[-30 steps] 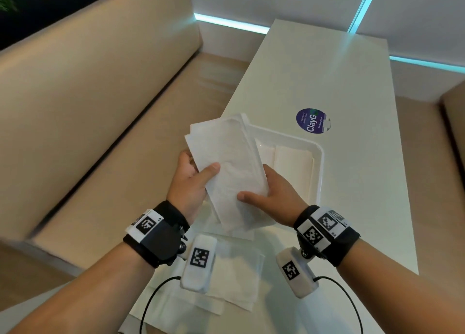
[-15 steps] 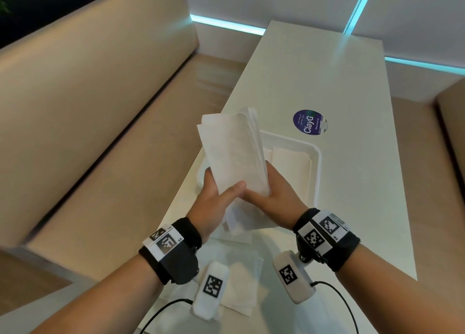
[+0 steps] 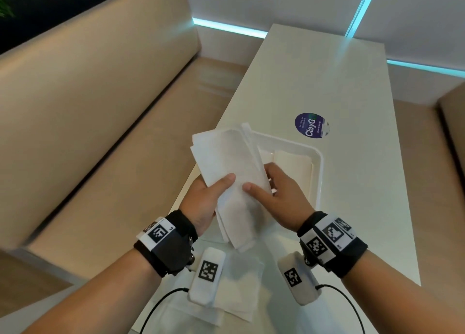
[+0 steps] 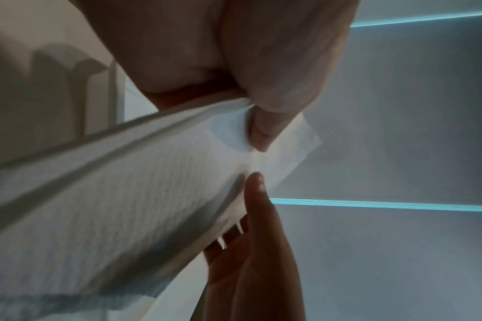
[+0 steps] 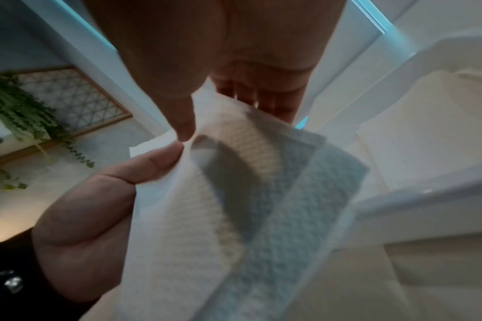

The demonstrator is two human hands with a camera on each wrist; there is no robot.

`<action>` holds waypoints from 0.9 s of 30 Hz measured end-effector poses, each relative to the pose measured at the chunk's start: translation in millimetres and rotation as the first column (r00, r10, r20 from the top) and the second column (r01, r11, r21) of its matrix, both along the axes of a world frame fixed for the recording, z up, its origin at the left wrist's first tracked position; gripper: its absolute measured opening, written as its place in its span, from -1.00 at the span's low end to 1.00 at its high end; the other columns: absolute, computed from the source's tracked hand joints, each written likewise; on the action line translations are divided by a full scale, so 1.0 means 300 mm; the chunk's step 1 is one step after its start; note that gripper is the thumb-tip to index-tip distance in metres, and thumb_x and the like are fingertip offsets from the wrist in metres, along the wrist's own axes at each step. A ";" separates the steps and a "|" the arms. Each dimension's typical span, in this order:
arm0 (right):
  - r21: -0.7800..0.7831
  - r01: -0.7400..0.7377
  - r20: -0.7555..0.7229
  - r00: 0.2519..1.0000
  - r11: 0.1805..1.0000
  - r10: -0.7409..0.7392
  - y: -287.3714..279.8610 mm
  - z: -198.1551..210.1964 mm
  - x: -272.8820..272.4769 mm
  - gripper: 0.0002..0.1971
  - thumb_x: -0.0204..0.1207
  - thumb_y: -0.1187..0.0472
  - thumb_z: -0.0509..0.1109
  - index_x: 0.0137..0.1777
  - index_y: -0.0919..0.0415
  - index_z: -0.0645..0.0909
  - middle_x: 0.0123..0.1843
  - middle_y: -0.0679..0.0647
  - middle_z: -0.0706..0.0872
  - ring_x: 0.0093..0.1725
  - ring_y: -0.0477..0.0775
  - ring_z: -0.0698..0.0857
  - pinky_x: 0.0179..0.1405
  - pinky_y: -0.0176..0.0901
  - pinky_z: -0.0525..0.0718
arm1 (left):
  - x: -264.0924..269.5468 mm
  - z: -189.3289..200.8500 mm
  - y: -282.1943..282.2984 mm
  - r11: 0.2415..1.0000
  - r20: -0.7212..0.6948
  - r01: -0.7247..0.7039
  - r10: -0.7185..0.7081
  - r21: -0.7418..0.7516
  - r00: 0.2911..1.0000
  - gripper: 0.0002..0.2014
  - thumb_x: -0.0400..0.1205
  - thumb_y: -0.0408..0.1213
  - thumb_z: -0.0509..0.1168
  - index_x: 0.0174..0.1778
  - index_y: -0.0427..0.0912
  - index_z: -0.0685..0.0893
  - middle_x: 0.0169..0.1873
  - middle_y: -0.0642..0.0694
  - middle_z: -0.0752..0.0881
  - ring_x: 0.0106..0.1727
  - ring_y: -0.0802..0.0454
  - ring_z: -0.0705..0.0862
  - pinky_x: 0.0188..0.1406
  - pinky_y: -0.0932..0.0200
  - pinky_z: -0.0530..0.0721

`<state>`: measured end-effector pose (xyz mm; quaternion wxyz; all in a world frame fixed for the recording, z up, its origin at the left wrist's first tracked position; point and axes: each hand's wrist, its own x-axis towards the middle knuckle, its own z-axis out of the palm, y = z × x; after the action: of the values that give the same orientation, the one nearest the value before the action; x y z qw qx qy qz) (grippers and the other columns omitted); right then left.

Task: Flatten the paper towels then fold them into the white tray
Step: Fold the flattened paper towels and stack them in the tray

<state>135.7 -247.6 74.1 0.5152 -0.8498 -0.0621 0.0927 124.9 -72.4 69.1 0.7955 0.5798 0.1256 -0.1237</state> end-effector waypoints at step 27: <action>0.173 0.213 0.027 0.975 0.962 -0.221 0.031 0.008 0.054 -0.88 0.48 0.04 0.49 -0.14 0.05 0.65 -0.18 -0.01 0.77 -0.25 0.16 0.74 -0.15 0.14 0.76 | -0.027 -0.018 0.017 0.989 0.029 0.107 -0.105 -0.098 0.994 -0.57 0.57 -0.19 0.40 0.37 -0.13 0.59 0.26 -0.16 0.72 0.32 -0.16 0.67 0.37 -0.18 0.55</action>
<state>151.8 -238.3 76.7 0.5909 -0.8066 0.0118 0.0102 116.7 -67.3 63.6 0.8171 0.5467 0.0786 -0.1649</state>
